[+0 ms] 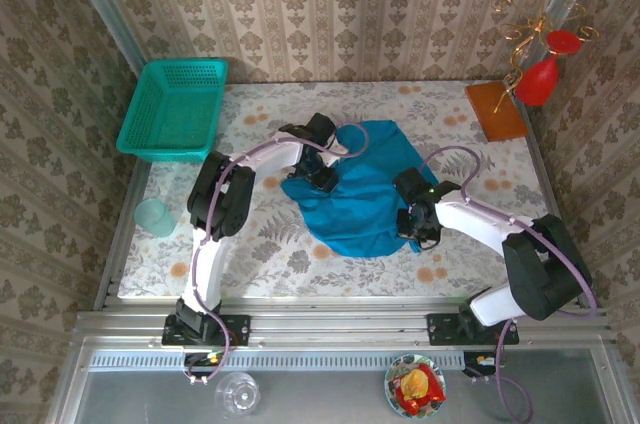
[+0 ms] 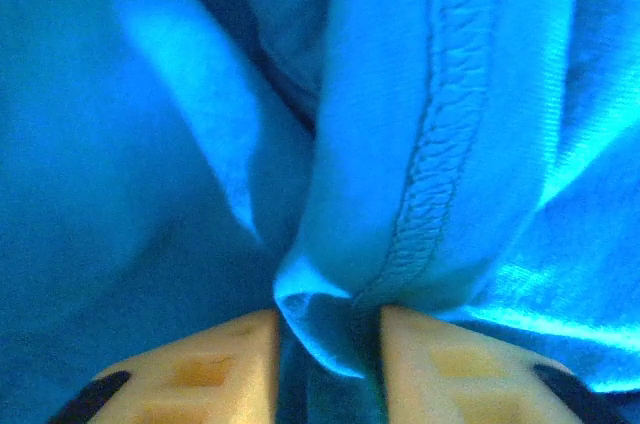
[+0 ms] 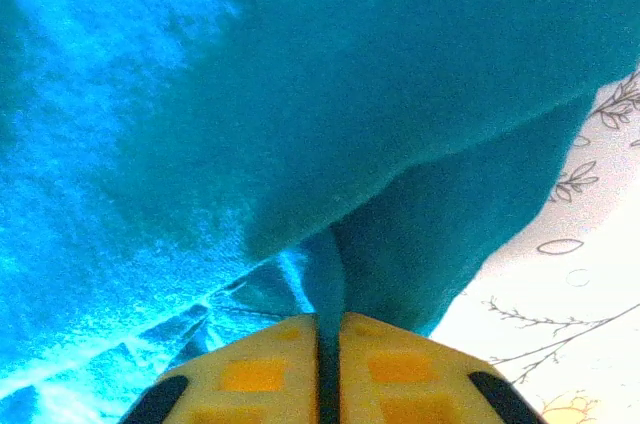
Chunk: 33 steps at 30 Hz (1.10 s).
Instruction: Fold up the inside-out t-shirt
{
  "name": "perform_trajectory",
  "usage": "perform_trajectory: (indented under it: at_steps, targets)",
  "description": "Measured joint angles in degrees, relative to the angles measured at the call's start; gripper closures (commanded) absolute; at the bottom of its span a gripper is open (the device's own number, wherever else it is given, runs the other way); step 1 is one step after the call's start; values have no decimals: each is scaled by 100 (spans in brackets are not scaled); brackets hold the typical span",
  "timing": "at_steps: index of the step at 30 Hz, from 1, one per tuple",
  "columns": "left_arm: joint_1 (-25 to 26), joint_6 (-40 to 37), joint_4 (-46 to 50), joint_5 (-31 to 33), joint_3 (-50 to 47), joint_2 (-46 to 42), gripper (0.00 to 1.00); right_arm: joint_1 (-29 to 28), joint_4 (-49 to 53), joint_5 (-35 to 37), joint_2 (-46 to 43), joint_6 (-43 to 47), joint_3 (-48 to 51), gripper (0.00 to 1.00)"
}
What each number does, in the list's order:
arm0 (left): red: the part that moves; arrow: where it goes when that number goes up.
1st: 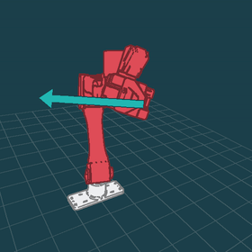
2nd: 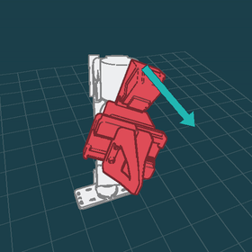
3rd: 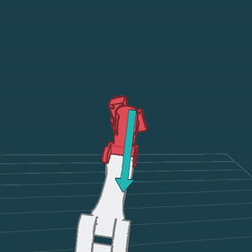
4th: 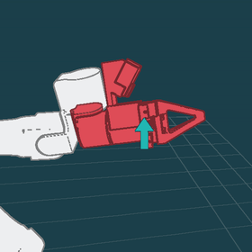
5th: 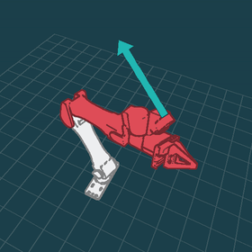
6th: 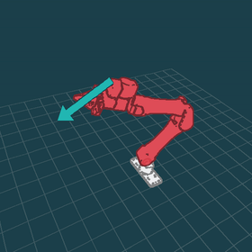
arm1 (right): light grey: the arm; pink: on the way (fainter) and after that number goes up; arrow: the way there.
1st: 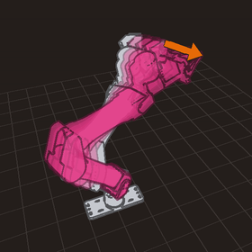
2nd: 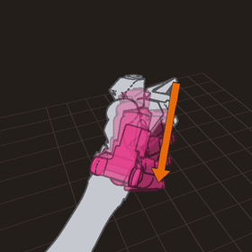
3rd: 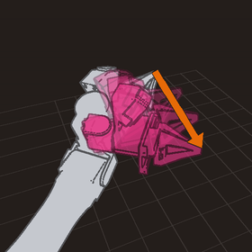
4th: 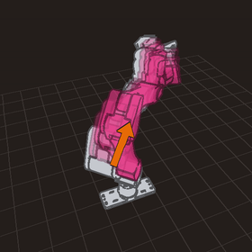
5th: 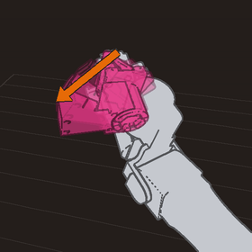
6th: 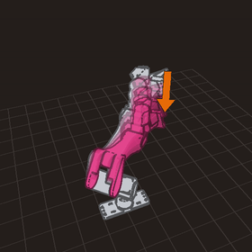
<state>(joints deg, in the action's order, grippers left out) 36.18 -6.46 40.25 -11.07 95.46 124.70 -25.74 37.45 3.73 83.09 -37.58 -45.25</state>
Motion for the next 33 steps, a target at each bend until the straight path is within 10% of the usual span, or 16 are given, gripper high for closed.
perform_trajectory:
  at_steps: [6, 17, 25, 33]
  targets:
    - [-367, 199, -299, -177, -623, -597, 100, 275, 223, 192, -337, 199, -293, 100]
    - [-2520, 1488, -1453, -1491, -3368, -4218, 100, 1576, 533, 448, -1062, 927, -1480, 100]
    - [-2562, 2039, -1283, -1314, -4800, -4564, 62, 1733, 566, 328, -531, 1067, -1517, 93]
    - [-1829, 2087, -1152, -503, -4472, -4736, 53, 1733, 566, 184, -535, 1064, -1517, 92]
